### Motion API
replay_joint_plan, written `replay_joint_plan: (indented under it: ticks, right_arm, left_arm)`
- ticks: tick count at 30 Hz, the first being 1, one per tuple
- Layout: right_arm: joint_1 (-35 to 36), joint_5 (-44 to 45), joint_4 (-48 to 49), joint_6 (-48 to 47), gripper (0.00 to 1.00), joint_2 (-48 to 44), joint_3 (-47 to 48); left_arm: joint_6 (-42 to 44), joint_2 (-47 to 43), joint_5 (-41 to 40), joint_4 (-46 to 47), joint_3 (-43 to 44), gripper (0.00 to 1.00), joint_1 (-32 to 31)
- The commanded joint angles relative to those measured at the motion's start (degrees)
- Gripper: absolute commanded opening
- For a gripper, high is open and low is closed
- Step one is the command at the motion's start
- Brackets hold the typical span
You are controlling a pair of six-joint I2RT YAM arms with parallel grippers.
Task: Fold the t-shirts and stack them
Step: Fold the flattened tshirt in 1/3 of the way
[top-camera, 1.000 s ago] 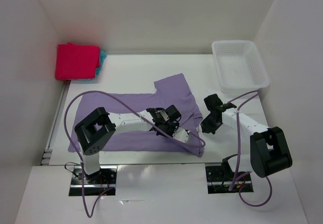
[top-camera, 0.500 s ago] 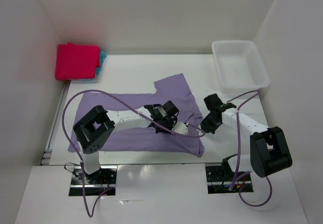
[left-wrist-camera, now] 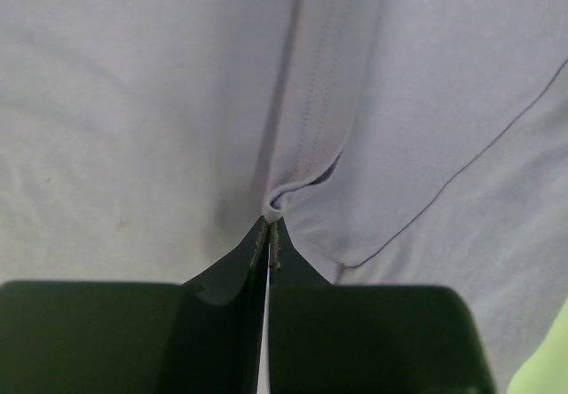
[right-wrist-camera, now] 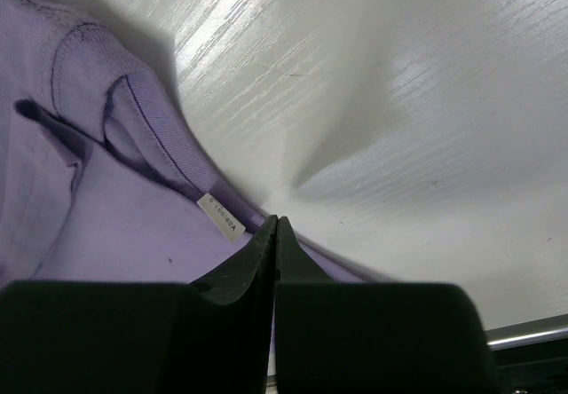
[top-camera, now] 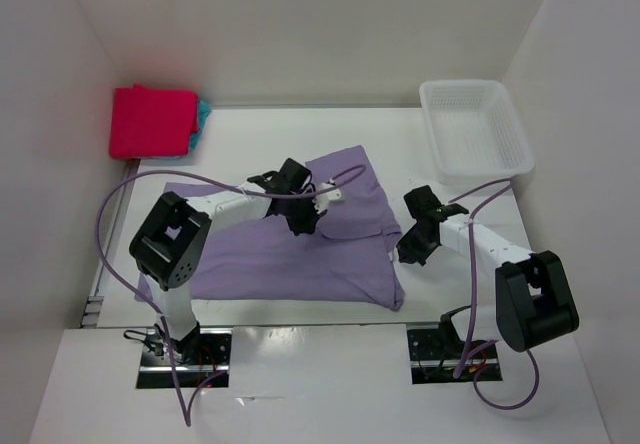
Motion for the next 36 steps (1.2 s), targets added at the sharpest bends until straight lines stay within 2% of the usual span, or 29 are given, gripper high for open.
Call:
replay_joint_plan:
  ticks: [1, 8, 14, 20, 22, 27, 32, 36]
  right_arm:
    - [-0.19, 0.47, 1.40, -0.59, 0.00, -0.14, -0.57]
    - [1.65, 0.64, 1.93, -2.17, 0.00, -1.45, 0.65]
    - [13.32, 8.20, 0.70, -3.40, 0.00, -2.16, 9.61]
    - [21.24, 8.82, 3.42, -5.41, 0.01, 5.04, 15.33]
    - [22.75, 8.82, 4.21, -6.12, 0.01, 8.20, 17.44]
    - [23.28, 7.68, 6.15, -7.96, 0.03, 15.41, 21.31]
    - [23.28, 7.68, 7.38, -9.73, 0.03, 20.42, 25.44]
    - [18.73, 5.40, 8.17, -13.14, 0.05, 22.36, 30.35]
  left_arm:
    - [-7.26, 0.49, 8.99, 2.00, 2.04, 0.00, 2.91]
    - [-13.86, 5.77, 17.08, 1.38, 4.94, 0.07, 10.12]
    - [-16.67, 6.92, 17.61, 1.38, 6.08, 0.10, 11.88]
    - [-19.22, 7.97, 17.61, 1.38, 6.70, 0.19, 13.47]
    - [-20.53, 7.97, 16.65, 1.38, 6.70, 0.19, 13.99]
    - [-22.21, 8.58, 7.51, 0.86, 6.70, 0.20, 14.52]
    - [-22.74, 7.89, 7.50, -0.20, 7.23, 0.26, 16.27]
    - [-21.60, 4.29, 8.55, -3.18, 8.54, 0.27, 18.72]
